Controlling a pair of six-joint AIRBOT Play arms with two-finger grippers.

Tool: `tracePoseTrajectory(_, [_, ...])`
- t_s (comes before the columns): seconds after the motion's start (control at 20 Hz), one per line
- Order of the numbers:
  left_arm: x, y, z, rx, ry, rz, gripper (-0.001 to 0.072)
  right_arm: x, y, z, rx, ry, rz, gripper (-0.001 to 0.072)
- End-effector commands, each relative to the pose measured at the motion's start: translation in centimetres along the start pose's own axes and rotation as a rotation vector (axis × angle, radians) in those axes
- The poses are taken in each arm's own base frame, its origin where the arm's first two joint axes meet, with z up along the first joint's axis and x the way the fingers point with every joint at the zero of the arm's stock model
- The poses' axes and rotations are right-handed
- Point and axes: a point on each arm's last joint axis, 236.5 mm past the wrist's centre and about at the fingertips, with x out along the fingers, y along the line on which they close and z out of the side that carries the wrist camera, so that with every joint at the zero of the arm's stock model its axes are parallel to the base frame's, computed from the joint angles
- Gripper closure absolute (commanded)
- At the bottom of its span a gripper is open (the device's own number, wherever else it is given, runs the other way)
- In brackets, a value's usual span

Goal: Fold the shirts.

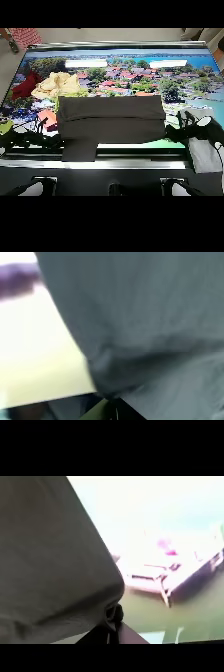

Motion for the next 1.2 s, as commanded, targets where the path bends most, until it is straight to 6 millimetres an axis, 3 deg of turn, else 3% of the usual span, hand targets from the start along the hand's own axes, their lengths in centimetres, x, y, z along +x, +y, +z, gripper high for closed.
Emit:
tracePoseTrajectory(0.0, [-4.6, -3.5, 2.8, 0.083, -0.144, -0.030, 0.0671, -3.5, 2.2, 3.0, -0.078, -0.104, 0.027, 0.0673])
tracePoseTrajectory(0.15, [-10.0, -6.5, 7.3, 0.117, -0.344, -0.018, 0.0673, -7.9, 5.2, 7.2, -0.121, -0.235, 0.072, 0.0675])
tracePoseTrajectory(0.3, [-12.4, -9.5, 12.5, 0.168, -0.476, -0.013, 0.0673, -10.5, 7.2, 12.5, -0.128, -0.389, 0.091, 0.0675])
tracePoseTrajectory(0.45, [-10.2, -10.5, 17.1, 0.178, -0.451, -0.014, 0.0672, -7.7, 10.4, 16.0, -0.204, -0.393, 0.086, 0.0674])
tracePoseTrajectory(0.6, [-7.8, -9.2, 21.5, 0.099, -0.405, -0.018, 0.0672, -3.8, 10.6, 19.1, -0.157, -0.357, 0.030, 0.0673])
tracePoseTrajectory(0.7, [-6.7, -8.2, 23.5, 0.042, -0.387, -0.023, 0.0672, -2.3, 10.4, 20.5, -0.107, -0.335, 0.032, 0.0673])
tracePoseTrajectory(0.8, [-5.0, -7.4, 24.1, 0.027, -0.344, -0.022, 0.0671, -0.9, 10.1, 21.1, -0.069, -0.319, 0.033, 0.0672])
tracePoseTrajectory(0.95, [-2.5, -6.7, 23.5, 0.013, -0.272, -0.019, 0.0668, 1.3, 9.1, 20.2, -0.043, -0.249, 0.018, 0.0669])
tracePoseTrajectory(1.0, [-2.4, -6.7, 23.3, 0.015, -0.264, -0.019, 0.0630, 1.5, 9.0, 20.1, -0.042, -0.239, 0.016, 0.0665])
tracePoseTrajectory(1.05, [-2.7, -6.7, 23.2, 0.020, -0.259, -0.021, 0.0419, 1.2, 9.0, 19.9, -0.042, -0.234, 0.017, 0.0566])
tracePoseTrajectory(1.1, [-3.3, -6.8, 23.1, 0.025, -0.251, -0.026, 0.0212, 0.6, 9.2, 19.5, -0.066, -0.211, 0.008, 0.0301])
tracePoseTrajectory(1.15, [-4.2, -7.0, 23.0, 0.029, -0.242, -0.033, 0.0141, -0.3, 9.4, 19.1, -0.126, -0.189, -0.006, 0.0157])
